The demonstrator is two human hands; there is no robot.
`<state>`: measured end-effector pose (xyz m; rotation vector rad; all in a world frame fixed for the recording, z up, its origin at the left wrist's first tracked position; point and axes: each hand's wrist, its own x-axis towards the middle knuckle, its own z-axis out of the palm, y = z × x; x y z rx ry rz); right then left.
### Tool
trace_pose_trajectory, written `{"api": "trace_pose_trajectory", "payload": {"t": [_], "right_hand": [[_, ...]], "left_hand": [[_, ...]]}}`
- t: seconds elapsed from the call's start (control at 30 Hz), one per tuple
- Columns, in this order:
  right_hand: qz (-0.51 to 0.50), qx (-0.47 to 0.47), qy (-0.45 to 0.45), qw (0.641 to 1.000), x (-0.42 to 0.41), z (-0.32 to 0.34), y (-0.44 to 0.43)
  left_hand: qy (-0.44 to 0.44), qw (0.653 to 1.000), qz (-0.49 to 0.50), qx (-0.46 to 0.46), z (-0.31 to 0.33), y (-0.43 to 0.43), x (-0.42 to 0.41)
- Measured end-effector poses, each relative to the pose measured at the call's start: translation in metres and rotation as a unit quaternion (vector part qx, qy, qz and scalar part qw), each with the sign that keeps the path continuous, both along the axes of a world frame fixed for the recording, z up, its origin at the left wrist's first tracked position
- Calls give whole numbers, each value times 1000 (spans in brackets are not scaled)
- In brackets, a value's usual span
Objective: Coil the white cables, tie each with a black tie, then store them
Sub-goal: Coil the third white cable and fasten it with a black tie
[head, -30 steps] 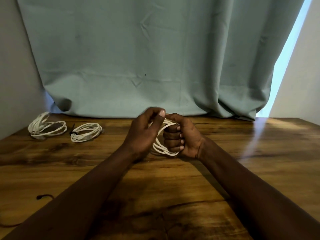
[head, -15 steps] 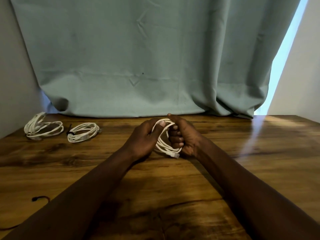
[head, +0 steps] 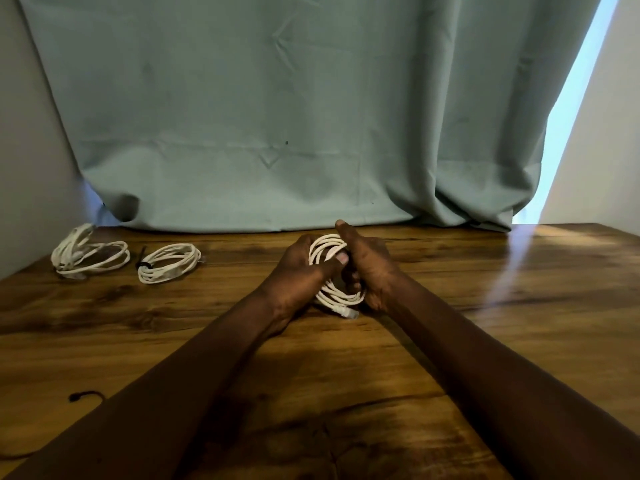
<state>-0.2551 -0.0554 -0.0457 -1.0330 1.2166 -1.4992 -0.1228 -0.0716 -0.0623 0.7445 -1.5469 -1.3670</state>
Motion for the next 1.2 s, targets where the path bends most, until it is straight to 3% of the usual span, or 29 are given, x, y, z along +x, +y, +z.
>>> {"api": "trace_pose_trajectory", "payload": {"t": [0.1,0.33,0.5,0.7,0.87,1.03,1.2], "right_hand": [[0,-16,16,1000,2,2,1],[63,14,9,998,-1,4,-3],[182,33,-38,982,1,6,1],[264,39,-70,961,7,6,2],[244,46,-61,967,-1,7,2],[240,39,-86,966,4,7,4],[111,6,-71,991,30,2,3]], "left_hand": [[23,999,21,-6,0,-1,0],[153,985,16,84,11,1,-1],[169,980,7,106,14,-6,4],[124,986,57,94,16,-7,9],[109,989,37,94,23,-4,10],[26,995,92,13,25,-2,11],[63,993,101,17,25,0,9]]}}
